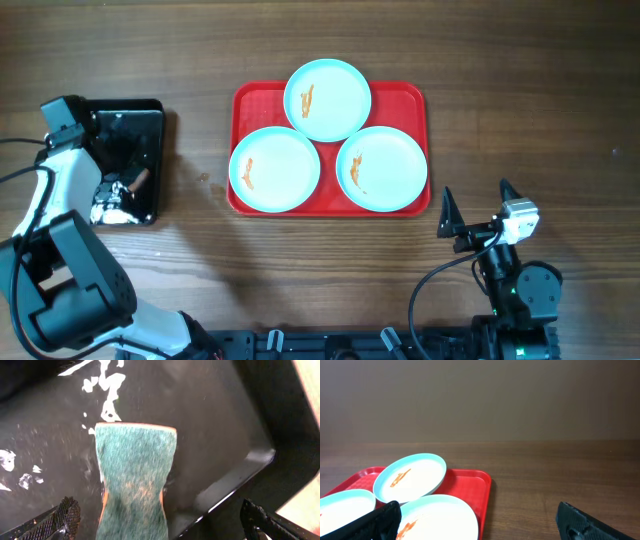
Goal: Clean dirty plates on tray and stack at the side
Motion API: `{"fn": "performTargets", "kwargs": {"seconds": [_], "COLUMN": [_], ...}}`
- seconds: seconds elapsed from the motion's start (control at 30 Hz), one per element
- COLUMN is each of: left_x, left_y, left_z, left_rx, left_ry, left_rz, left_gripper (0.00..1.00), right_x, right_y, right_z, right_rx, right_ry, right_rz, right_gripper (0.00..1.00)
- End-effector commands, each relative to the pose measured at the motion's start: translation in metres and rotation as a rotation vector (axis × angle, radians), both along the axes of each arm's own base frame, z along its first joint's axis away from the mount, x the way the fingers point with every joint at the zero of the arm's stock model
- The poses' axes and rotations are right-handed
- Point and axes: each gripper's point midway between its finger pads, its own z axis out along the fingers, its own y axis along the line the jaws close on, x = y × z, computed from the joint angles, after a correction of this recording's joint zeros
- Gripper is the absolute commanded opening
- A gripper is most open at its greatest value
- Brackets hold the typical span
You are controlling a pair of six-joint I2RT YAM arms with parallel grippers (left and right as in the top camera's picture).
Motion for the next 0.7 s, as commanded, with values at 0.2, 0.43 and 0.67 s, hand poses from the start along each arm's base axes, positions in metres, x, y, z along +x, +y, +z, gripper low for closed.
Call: {"fn": "performTargets", "kwargs": {"seconds": [0.2, 0.43, 0.67], "left_x": [0.003, 0.003, 0.004], "left_y": [0.006, 0.006, 0.007], "left_z": [-0.018, -0.031, -0.03], "left_rx": [0.015, 0.006, 0.009], "left_ry": [0.023, 0.044, 0.037], "left_rz": [0.005, 0.005, 0.005], "left_gripper": [0.99, 0.94, 0.53], "right_x": [0.001, 0.001, 0.001], "right_y": [-0.004, -0.004, -0.004], "right_z": [-0.004, -0.004, -0.004], "right_rx": [-0.014, -0.014, -0.014], "right_ry": [-0.005, -0.005, -0.005], "right_rz": [-0.022, -0.022, -0.022], "right_gripper": [1.0, 1.0, 1.0]}}
